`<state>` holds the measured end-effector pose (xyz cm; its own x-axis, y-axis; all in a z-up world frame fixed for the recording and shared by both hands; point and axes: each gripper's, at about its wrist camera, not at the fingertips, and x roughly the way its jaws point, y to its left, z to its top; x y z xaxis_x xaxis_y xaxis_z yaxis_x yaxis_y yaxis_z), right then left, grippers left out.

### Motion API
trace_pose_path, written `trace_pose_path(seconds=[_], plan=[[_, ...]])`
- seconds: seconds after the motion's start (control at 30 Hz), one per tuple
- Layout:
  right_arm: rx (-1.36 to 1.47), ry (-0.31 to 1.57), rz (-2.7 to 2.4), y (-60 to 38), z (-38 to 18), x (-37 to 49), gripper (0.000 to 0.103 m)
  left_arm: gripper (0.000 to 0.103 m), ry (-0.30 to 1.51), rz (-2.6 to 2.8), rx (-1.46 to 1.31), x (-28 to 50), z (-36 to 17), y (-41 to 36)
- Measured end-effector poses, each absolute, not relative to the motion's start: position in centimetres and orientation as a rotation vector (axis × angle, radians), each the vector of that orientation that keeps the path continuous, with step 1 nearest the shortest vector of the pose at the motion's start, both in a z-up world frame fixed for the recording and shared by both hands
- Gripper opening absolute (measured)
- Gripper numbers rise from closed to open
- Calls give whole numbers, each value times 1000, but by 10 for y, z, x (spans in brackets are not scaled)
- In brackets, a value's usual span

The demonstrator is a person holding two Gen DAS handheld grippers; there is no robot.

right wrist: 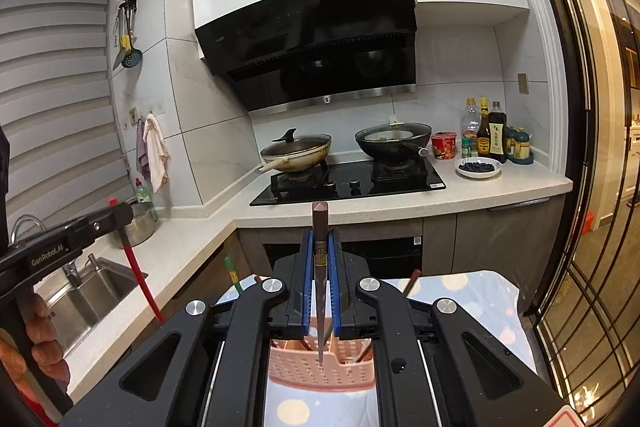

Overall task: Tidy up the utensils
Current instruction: 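Lower both chopsticks into the pink holder and open both tools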

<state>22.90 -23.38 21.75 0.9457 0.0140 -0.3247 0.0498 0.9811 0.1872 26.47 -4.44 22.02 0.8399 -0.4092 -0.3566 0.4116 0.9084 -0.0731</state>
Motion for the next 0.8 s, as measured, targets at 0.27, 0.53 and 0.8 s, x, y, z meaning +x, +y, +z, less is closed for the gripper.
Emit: trace_pose_path(seconds=[0.27,0.53,0.8], plan=[[196,361,-2,-226,207,270,7,7,387,-429,19,304,224,-58],[195,406,-6,-226,186,292,7,7,442,-423,17,330,204,-69],[196,440,-18,-229,171,303,7,7,492,-410,5,346,183,-69]])
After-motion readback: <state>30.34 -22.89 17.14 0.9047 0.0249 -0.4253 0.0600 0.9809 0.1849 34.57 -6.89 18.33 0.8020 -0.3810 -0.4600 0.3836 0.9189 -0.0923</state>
